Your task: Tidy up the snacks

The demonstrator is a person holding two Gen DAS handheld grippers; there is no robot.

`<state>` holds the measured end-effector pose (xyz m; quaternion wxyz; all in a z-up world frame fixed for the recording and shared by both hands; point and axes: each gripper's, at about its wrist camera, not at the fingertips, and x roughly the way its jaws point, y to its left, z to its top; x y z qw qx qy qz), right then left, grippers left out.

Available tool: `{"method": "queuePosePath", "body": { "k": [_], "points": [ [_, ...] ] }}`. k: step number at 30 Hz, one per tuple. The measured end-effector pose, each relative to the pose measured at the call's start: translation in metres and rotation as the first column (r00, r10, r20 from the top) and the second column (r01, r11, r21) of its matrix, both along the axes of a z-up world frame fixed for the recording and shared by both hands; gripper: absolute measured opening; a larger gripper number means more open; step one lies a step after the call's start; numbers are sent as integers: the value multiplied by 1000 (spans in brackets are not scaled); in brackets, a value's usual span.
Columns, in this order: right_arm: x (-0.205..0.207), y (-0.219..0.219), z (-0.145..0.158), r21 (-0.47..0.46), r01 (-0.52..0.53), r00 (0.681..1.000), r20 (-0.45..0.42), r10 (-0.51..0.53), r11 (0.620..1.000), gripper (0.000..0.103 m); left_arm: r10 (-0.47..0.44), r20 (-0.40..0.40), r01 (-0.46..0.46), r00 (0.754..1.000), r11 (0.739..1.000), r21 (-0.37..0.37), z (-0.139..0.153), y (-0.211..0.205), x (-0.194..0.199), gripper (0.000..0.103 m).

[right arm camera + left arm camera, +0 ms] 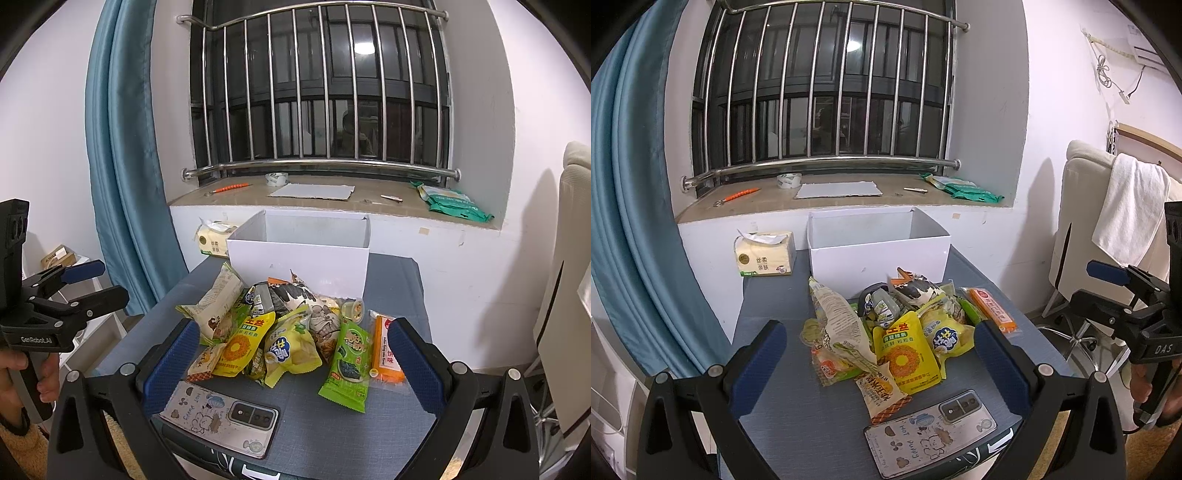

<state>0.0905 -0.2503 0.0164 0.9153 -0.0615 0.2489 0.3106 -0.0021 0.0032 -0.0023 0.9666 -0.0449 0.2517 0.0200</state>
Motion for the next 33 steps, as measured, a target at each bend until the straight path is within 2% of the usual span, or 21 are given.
{"method": "queuePosePath", "body": {
  "k": [33],
  "points": [
    [0,-1,0,-1,3,1000,-11,-3,1000,103,6,-14,-6,1000,1000,3,-3,1,2,103]
  ]
}}
